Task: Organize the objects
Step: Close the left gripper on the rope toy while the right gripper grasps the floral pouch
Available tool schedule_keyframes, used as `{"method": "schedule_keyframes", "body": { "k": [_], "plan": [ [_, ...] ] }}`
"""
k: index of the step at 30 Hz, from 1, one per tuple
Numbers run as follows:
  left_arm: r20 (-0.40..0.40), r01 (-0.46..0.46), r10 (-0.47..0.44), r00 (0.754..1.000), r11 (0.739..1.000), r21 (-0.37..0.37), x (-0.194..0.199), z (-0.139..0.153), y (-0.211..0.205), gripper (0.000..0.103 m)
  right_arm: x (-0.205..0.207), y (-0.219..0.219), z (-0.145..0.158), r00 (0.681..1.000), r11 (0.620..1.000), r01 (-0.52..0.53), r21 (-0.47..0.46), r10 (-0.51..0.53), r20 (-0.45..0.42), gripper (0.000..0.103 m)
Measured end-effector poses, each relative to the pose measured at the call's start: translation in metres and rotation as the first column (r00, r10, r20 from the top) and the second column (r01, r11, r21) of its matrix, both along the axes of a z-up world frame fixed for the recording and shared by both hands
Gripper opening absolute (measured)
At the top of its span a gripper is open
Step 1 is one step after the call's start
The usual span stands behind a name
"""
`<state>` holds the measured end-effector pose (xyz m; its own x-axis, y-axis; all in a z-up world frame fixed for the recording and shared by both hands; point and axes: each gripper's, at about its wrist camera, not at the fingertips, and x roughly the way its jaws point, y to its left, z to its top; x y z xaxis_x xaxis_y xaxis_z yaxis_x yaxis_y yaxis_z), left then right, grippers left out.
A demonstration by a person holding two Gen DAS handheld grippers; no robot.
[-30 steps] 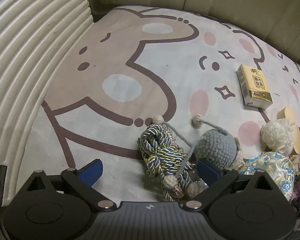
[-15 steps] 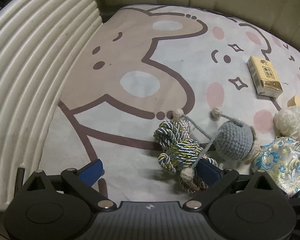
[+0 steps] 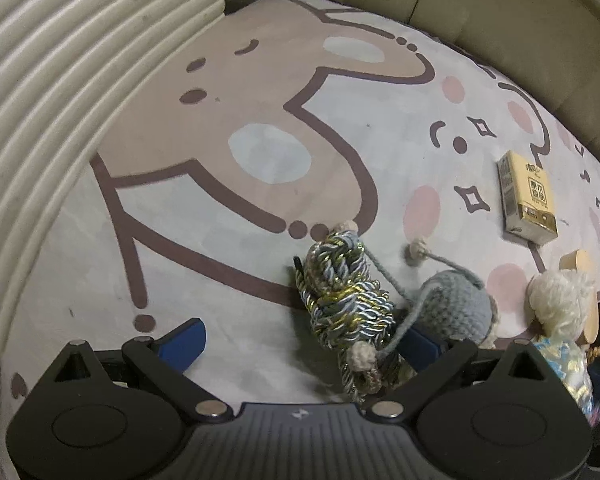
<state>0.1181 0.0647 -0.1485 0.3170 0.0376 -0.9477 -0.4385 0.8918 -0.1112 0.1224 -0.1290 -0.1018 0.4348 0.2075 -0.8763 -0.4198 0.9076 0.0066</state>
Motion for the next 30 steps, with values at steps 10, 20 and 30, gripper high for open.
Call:
{"method": "schedule_keyframes", "body": {
  "k": [10,20,30],
  "plan": [
    [0.030,-0.006,0.012,0.999,0.985,-0.172,0.000,0.008,0.001,0.038,-0.002,-0.015,0.009,0.998,0.997,0.063,0.054,-0.063,-0.011,0.063],
    [0.003,0.013,-0.013,1.000,0.987,-0.159,-0.014,0.020,0.007,0.036,-0.005,-0.020,0.027,0.991,0.987,0.131,0.093,-0.132,0.012,0.062],
    [0.006,0.028,-0.027,1.000,0.994,-0.104,-0.037,0.039,0.020,0.036,-0.015,-0.013,0.046,0.988,0.983,0.145,0.116,-0.150,0.037,0.062]
  ]
}}
